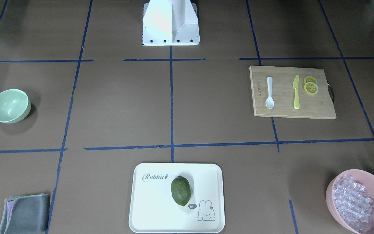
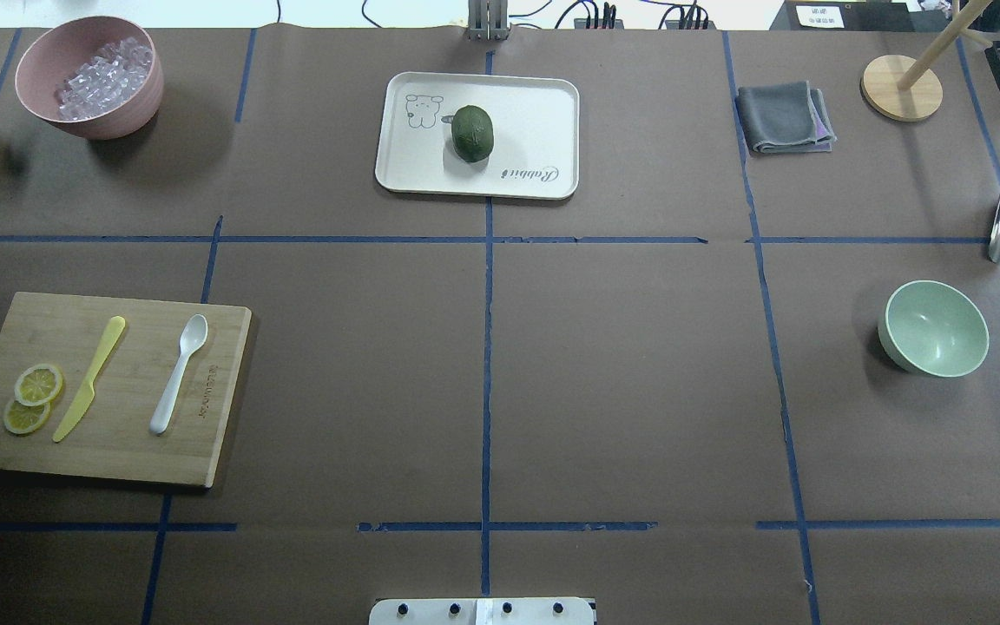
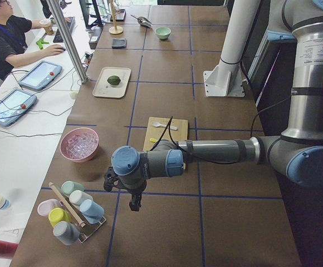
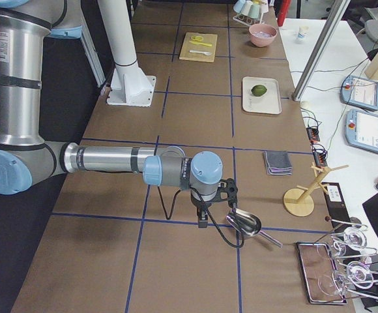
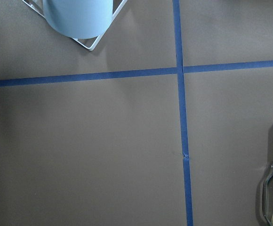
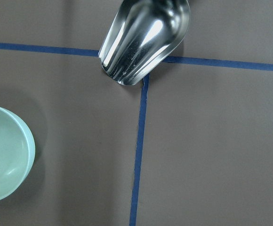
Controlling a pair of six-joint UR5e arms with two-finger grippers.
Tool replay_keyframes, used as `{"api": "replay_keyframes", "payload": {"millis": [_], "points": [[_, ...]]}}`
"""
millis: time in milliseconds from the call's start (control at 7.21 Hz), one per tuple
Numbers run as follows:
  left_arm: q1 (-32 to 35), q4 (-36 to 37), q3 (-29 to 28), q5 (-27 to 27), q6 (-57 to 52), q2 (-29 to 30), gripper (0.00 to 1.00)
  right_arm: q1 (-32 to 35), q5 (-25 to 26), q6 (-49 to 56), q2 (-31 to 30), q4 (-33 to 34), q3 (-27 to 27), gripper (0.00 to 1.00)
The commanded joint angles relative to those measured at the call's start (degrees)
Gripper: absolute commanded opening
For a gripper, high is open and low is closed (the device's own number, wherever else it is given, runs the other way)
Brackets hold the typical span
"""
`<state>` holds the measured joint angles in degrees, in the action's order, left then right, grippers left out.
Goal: Place spoon in bowl
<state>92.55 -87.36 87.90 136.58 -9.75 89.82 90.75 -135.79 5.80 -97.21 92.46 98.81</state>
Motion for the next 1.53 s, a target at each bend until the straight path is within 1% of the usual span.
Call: {"api": "replay_keyframes", "payload": {"millis": [0, 277, 832, 1109, 1248, 1387], "points": [[0.0, -0.01, 0.08, 0.0, 0.0, 0.0, 1.0, 0.04, 0.0, -0.08, 0.53, 0.0, 0.15, 1.0], [0.0, -0.01, -0.01, 0.0, 0.0, 0.0, 1.0, 0.13, -0.26, -0.35, 0.71, 0.0, 0.15, 1.0], [-0.09, -0.09, -0.1, 0.0, -0.09, 0.09, 1.0, 0.13, -0.44, -0.7, 0.97, 0.0, 2.52, 1.0], [-0.18, -0.09, 0.08, 0.0, 0.0, 0.52, 1.0, -0.4, 1.14, -0.61, 2.73, 0.09, 4.1, 1.0], [-0.18, -0.09, 0.25, 0.0, 0.09, 0.7, 1.0, -1.71, 0.62, -3.57, 2.91, 0.09, 4.28, 1.0], [-0.26, -0.09, 0.34, 0.0, 0.0, 0.7, 1.0, -5.64, -0.08, -15.69, 3.08, -3.65, 4.81, 1.0]]}}
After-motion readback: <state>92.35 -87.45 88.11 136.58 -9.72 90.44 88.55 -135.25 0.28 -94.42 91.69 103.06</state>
